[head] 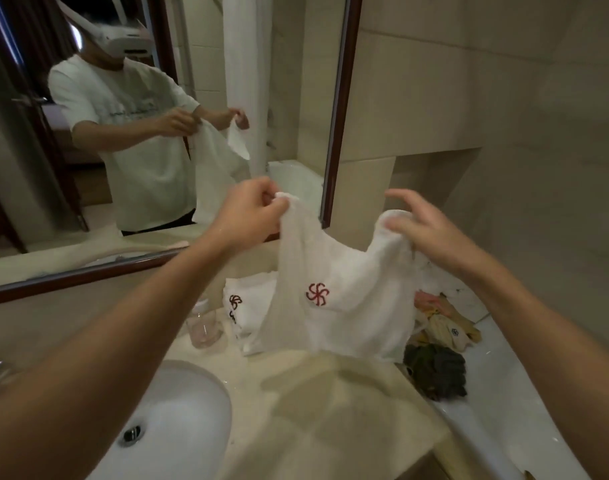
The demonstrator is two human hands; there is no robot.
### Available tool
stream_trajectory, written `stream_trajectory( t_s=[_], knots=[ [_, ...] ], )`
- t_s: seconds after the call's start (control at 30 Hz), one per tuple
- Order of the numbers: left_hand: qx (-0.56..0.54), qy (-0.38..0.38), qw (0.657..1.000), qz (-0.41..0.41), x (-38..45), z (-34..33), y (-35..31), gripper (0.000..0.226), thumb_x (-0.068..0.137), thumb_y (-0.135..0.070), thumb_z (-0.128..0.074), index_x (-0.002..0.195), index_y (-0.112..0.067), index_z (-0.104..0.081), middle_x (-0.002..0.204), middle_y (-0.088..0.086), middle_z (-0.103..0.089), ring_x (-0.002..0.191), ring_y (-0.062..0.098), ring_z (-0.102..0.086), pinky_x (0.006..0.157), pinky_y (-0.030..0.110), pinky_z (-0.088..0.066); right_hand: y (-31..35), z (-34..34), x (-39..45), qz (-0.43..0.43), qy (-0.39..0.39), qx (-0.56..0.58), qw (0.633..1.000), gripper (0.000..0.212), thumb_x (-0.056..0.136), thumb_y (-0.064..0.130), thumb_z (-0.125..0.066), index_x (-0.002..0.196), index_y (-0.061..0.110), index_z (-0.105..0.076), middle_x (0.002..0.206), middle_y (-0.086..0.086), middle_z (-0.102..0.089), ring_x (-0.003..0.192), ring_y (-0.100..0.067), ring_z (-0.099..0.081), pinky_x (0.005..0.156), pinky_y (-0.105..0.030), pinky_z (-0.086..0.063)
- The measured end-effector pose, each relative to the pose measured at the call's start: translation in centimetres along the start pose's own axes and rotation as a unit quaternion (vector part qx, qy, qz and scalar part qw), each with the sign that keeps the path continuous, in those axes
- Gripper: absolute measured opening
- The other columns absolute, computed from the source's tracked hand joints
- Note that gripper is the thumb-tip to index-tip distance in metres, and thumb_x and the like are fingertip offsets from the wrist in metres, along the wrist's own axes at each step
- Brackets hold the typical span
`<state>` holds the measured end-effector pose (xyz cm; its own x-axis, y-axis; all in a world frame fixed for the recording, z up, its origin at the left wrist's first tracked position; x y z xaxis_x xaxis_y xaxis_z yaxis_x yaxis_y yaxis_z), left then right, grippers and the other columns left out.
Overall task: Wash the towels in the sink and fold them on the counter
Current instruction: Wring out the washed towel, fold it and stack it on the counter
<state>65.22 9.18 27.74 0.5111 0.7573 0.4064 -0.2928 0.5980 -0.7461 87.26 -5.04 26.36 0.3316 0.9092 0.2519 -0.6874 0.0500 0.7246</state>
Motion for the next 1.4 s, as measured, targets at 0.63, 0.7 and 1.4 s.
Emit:
stream_trajectory(
  t_s=[0.63, 0.7, 1.4],
  knots=[
    [0.112, 0.23, 0.955, 0.151, -20.4, -15.6, 13.9, 0.098, 0.062, -0.092, -0.053, 0.142, -0.038, -0.034, 0.128, -0.018, -0.048, 0.114, 0.01, -0.054, 0.091, 0.031, -0.047, 2.9, -4.5, 0.1, 0.061, 0.028, 0.049, 0.997, 0.019, 0.09, 0.033, -0.071, 0.099, 0.017, -0.066, 0.089, 0.012, -0.066, 0.086, -0.004, -0.066, 0.085, -0.037, -0.057],
    [0.164, 0.235, 0.948, 0.138, -20.3, -17.7, 15.8, 0.047, 0.086, -0.062, -0.055, 0.115, -0.026, -0.057, 0.107, -0.005, -0.064, 0.097, 0.018, -0.063, 0.084, 0.036, -0.052, 2.6, -3.9, 0.5, 0.058, 0.01, 0.024, 0.998, 0.018, 0.09, 0.033, -0.072, 0.098, 0.019, -0.066, 0.092, 0.01, -0.067, 0.087, -0.006, -0.066, 0.086, -0.04, -0.057],
    [-0.164, 0.091, 0.981, -0.049, -1.4, -10.0, -4.2, 0.018, 0.091, -0.035, -0.068, 0.101, -0.023, -0.077, 0.087, -0.004, -0.076, 0.086, 0.01, -0.072, 0.08, 0.034, -0.058, 2.2, -2.4, 0.1, 0.048, -0.106, -0.197, 0.974, 0.014, 0.092, 0.029, -0.065, 0.091, 0.016, -0.061, 0.081, 0.001, -0.065, 0.076, -0.02, -0.062, 0.065, -0.041, -0.052]
  ],
)
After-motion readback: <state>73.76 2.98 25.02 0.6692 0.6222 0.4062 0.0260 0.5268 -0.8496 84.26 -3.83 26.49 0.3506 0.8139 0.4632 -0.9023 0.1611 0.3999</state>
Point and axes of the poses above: each hand's wrist, its own x-axis towards the middle knuckle, its own z-axis out of the back of the hand, y = z × x, the point moved 7 cm from there along x, towards the middle knuckle
